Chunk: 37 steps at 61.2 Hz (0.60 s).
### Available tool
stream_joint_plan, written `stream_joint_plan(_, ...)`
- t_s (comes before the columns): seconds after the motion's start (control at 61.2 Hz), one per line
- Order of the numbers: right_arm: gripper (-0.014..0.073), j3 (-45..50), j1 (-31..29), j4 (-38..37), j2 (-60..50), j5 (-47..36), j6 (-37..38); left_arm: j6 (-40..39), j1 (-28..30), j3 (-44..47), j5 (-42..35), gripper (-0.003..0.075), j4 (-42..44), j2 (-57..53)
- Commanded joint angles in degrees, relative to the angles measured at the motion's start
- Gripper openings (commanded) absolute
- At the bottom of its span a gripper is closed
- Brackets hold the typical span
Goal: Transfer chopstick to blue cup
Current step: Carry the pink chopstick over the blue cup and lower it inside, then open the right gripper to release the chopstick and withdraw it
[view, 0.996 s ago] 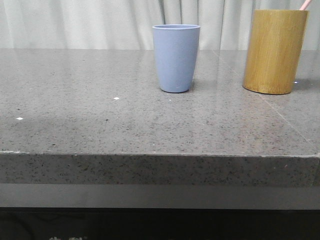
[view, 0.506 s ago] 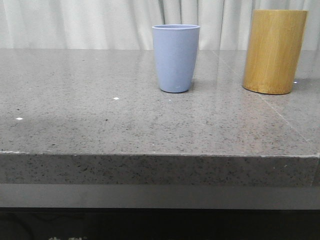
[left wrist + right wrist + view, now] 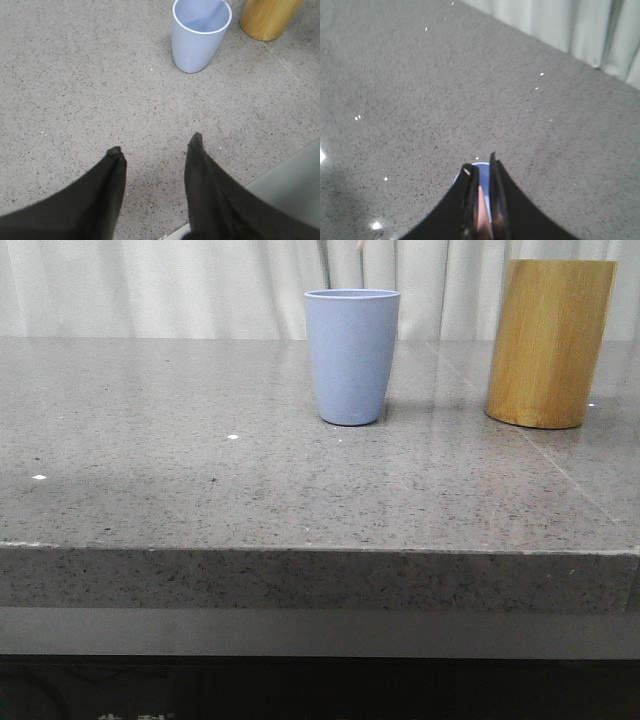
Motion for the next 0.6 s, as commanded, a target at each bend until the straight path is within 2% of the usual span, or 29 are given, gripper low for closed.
stream_joint_plan(0.0, -0.0067, -1.52, 2.38, -1.79, 1.01, -5.39, -0.67, -0.42, 0.20, -1.46, -3.80, 0.0295, -0.76, -1.01)
stream_joint_plan(0.196, -0.0066, -1.52, 3.65, -1.85, 7.09, -5.86, -0.67, -0.42, 0.20, -1.46, -3.80, 0.0295, -0.76, -1.01)
stream_joint_plan(0.294, -0.0033, -1.52, 3.65, -1.85, 9.02, -5.79, -0.67, -0.42, 0.20, -1.46, -3.85, 0.0295, -0.76, -1.01)
stream_joint_plan(0.376, 0.0052, -1.52, 3.65, -1.85, 9.84, -5.68, -0.67, -0.42, 0.20, -1.46, -3.85, 0.0295, -0.76, -1.01)
stream_joint_plan(0.588, 0.0357, -1.67, 3.54, -3.35, 9.00, -5.46, -0.67, -0.42, 0.20, -1.46, -3.85, 0.0295, -0.76, -1.01)
